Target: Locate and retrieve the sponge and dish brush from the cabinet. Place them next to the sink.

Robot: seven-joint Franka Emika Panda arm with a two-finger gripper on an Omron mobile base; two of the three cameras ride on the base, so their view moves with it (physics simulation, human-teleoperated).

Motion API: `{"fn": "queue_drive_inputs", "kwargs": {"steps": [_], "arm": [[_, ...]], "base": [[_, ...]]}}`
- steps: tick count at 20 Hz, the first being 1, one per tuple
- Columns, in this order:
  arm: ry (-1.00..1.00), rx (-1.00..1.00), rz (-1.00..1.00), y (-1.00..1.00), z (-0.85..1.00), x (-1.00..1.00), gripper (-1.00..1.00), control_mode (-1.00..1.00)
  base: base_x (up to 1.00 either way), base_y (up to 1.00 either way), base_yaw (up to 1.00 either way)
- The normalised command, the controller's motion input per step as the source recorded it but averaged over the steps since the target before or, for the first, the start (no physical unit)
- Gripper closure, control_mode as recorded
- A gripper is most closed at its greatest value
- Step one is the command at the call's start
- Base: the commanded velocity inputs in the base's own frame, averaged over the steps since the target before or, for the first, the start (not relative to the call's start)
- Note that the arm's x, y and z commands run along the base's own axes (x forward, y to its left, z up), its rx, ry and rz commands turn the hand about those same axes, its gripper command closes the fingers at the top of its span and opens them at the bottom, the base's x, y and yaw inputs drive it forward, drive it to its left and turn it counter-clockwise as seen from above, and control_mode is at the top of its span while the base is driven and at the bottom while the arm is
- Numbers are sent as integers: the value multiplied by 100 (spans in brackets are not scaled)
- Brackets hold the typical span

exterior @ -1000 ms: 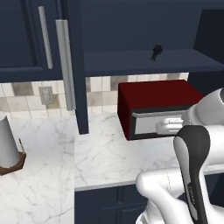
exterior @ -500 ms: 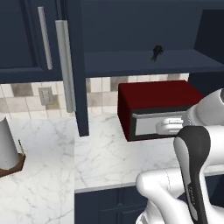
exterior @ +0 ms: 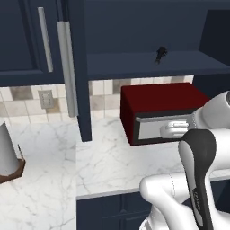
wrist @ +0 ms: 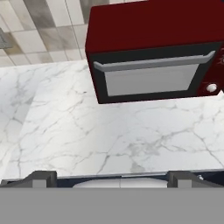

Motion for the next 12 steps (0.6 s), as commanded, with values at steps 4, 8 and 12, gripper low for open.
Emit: {"fn": "queue_drive_inputs", "kwargs": {"steps": [4, 8, 12], "arm": [[0, 0, 0, 0, 0, 0, -100, 100], [0, 0, 0, 0, 0, 0, -100, 100], [0, 0, 0, 0, 0, 0, -100, 100]], "base": [[45, 6, 0], [36, 14, 0], [11, 12, 0]]}}
